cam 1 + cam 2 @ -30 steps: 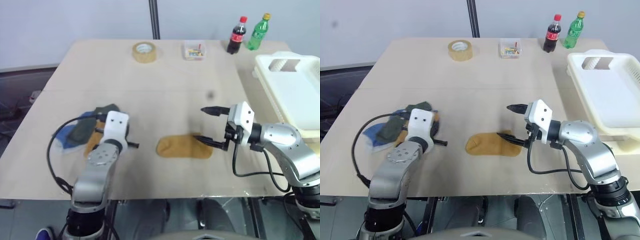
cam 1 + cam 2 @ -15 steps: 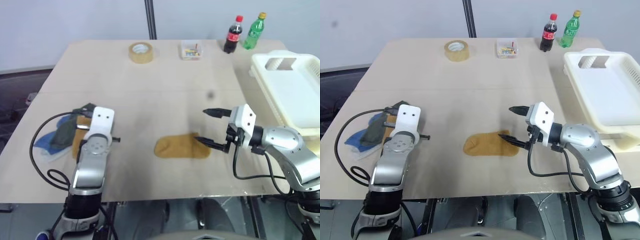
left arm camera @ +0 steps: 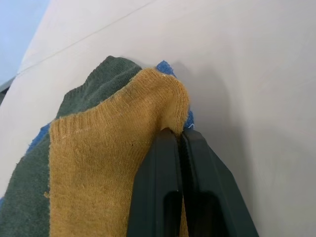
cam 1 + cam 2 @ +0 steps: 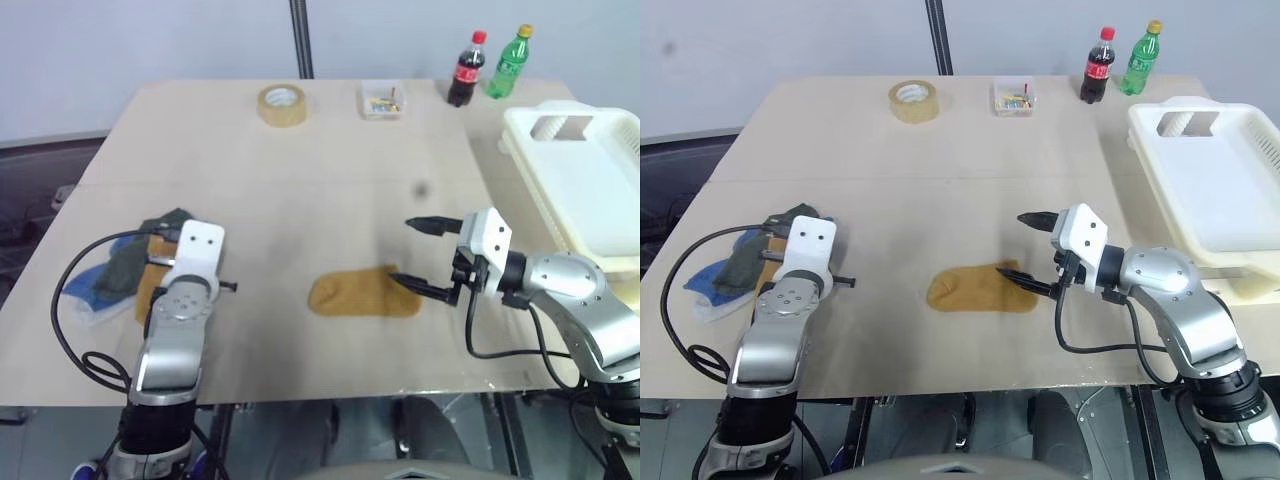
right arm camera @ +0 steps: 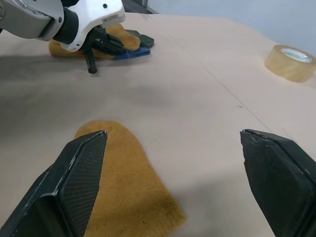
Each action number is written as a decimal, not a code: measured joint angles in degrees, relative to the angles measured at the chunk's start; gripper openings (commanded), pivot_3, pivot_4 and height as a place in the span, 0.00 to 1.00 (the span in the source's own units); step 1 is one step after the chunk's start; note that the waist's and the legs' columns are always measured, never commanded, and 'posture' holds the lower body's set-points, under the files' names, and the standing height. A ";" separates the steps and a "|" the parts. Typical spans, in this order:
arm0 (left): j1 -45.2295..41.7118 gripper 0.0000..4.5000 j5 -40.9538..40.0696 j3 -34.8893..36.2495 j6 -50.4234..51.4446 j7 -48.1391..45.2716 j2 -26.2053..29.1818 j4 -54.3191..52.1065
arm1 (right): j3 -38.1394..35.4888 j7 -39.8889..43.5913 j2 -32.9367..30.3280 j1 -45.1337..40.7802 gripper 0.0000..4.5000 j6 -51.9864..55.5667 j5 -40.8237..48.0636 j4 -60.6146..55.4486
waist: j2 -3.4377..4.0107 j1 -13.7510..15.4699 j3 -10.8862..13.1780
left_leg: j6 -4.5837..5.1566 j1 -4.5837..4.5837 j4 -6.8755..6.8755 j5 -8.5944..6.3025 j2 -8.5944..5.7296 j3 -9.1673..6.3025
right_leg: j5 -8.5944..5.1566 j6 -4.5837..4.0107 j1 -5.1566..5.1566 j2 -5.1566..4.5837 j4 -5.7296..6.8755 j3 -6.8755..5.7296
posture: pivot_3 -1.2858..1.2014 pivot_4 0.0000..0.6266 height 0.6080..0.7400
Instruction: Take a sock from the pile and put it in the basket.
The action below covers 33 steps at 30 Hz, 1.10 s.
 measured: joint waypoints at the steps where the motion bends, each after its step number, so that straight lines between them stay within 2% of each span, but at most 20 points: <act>1: 0.00 0.22 0.25 -0.24 -0.05 -0.10 0.27 0.00 | 0.00 0.09 0.00 0.00 1.00 0.00 0.00 0.00 | 0.00 0.01 0.00 | 0.00 0.00 0.00 0.00 0.00 0.00 | 0.00 0.00 0.00 0.00 0.00 0.00 | 0.52 0.24 1.00; 2: -0.01 0.35 0.51 -0.30 -0.05 -0.11 0.30 0.00 | 0.00 0.16 0.00 0.00 1.00 0.00 0.00 0.00 | 0.00 0.01 0.00 | 0.00 0.00 0.00 0.00 0.00 0.00 | 0.00 0.00 0.00 0.00 0.00 0.00 | 0.52 0.24 1.00; 5: -0.06 0.54 0.81 -0.14 0.36 0.26 -0.58 0.00 | 0.00 0.24 0.00 0.00 1.00 0.00 0.00 0.01 | 0.00 0.05 0.00 | 0.00 0.00 0.00 0.00 0.00 0.00 | 0.00 0.00 0.00 -0.01 0.00 0.00 | 0.52 0.24 1.00; 26: -1.14 0.54 2.37 -0.37 -1.74 1.17 -2.10 -0.10 | 0.00 0.22 -0.02 0.00 1.00 0.14 -0.15 0.01 | 0.00 0.08 0.00 | 0.00 0.00 0.00 0.00 0.00 0.00 | 0.00 0.00 0.00 0.00 0.00 -0.01 | 0.52 0.24 1.00; 29: -1.12 0.37 2.48 -0.37 -1.87 1.19 -2.30 -0.10 | 0.00 0.22 -0.02 -0.01 1.00 0.15 -0.15 0.01 | 0.00 0.08 0.00 | 0.00 -0.01 0.00 0.00 0.00 0.00 | 0.00 0.00 0.00 -0.01 0.00 -0.01 | 0.52 0.24 1.00; 32: -1.12 0.07 2.67 -0.37 -2.13 1.19 -2.49 -0.10 | 0.00 0.22 -0.02 -0.01 1.00 0.20 -0.15 0.01 | 0.00 0.08 0.00 | 0.00 -0.01 0.00 0.00 0.00 0.00 | 0.00 0.00 0.00 0.00 0.00 -0.01 | 0.52 0.24 1.00; 33: -1.11 0.01 2.71 -0.37 -2.21 1.19 -2.54 -0.10 | 0.00 0.23 -0.02 -0.01 1.00 0.21 -0.15 0.01 | 0.00 0.08 0.00 | 0.00 0.00 0.00 0.00 0.00 0.00 | 0.00 0.00 0.00 0.00 0.00 -0.01 | 0.52 0.24 1.00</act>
